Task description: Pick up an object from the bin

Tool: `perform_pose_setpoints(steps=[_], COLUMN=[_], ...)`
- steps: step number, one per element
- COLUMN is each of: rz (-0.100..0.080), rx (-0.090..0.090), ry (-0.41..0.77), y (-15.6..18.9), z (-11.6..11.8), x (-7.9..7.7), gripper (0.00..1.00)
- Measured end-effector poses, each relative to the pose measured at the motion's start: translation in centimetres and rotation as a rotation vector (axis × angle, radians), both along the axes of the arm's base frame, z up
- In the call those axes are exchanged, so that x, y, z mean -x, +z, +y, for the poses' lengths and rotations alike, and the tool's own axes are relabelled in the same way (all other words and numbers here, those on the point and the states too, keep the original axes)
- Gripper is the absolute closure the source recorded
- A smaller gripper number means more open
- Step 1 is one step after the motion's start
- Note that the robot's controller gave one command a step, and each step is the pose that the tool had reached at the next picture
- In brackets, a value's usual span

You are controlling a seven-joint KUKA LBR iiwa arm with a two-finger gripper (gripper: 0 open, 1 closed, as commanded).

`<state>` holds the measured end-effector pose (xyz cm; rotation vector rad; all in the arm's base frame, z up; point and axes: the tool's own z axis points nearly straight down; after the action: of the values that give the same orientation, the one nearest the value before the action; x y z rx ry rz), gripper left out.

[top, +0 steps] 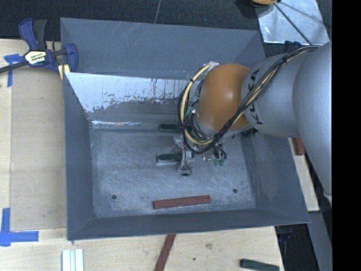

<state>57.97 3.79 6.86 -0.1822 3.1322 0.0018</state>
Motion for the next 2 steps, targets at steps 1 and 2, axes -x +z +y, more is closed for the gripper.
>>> perform_pose_setpoints(steps=[1,2], rz=[0.003,0.009], rx=[0.001,0.002], ry=[0.011,0.004], y=[0.5,2.5], z=[-0.1,-0.1], x=[0.1,0.3], gripper=[1.0,1.0])
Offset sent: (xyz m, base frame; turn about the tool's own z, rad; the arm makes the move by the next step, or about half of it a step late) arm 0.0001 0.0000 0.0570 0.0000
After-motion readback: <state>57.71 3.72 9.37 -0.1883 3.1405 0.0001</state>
